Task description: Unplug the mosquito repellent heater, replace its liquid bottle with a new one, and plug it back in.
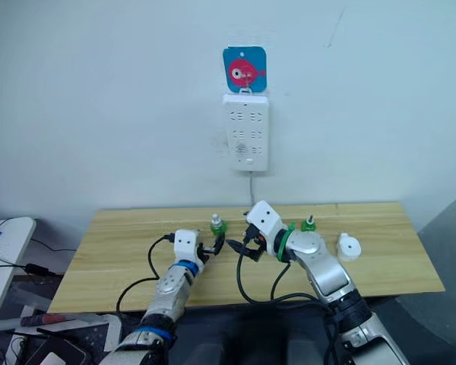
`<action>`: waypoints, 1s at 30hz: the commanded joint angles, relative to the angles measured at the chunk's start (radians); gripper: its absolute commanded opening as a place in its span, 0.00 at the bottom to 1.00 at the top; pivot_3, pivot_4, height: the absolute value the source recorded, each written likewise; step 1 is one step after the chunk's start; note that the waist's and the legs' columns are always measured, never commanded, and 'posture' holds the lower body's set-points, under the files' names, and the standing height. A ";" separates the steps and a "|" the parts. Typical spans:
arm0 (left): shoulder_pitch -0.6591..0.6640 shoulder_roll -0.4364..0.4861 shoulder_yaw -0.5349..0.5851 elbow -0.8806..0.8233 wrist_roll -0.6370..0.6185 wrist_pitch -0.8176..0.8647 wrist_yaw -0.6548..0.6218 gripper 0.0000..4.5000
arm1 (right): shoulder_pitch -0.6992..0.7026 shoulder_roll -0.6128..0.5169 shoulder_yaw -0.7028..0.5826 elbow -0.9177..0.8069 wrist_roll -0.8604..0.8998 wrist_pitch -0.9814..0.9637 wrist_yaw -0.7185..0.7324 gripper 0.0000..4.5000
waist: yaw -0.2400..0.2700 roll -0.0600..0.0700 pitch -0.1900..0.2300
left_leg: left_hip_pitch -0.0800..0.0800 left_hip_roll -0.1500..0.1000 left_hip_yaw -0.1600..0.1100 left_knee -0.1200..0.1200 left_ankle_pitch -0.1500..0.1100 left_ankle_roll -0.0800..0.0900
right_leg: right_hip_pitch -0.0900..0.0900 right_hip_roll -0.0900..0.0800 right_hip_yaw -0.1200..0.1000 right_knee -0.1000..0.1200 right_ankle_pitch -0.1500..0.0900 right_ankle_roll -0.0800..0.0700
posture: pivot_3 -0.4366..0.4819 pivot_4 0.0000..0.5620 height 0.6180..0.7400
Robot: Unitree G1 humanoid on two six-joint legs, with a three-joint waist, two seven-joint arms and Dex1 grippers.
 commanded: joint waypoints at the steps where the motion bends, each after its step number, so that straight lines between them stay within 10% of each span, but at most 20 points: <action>1: -0.059 -0.009 0.013 0.088 0.008 -0.053 0.011 1.00 | -0.028 0.002 -0.010 -0.088 0.014 0.050 -0.005 0.99 | -0.009 0.000 0.001 | 0.000 0.000 0.000 0.000 0.000 0.000 | 0.000 0.000 0.000 0.000 0.000 0.000 | 0.36 0.35 1.00; 20: -0.205 0.025 0.011 0.258 0.083 -0.075 0.156 1.00 | -0.032 -0.007 -0.042 -0.146 0.038 0.130 -0.025 0.99 | -0.025 -0.001 0.003 | 0.000 0.000 0.000 -0.001 0.000 0.000 | 0.000 0.000 -0.001 -0.001 0.000 0.000 | 0.33 0.33 1.00; 30: -0.197 0.040 0.026 0.267 0.079 -0.054 0.140 0.48 | -0.060 0.008 -0.055 -0.134 0.054 0.139 -0.045 1.00 | -0.027 -0.001 0.004 | 0.000 0.000 0.000 -0.001 0.000 0.000 | 0.000 0.000 -0.001 -0.001 0.000 0.000 | 0.34 0.33 1.00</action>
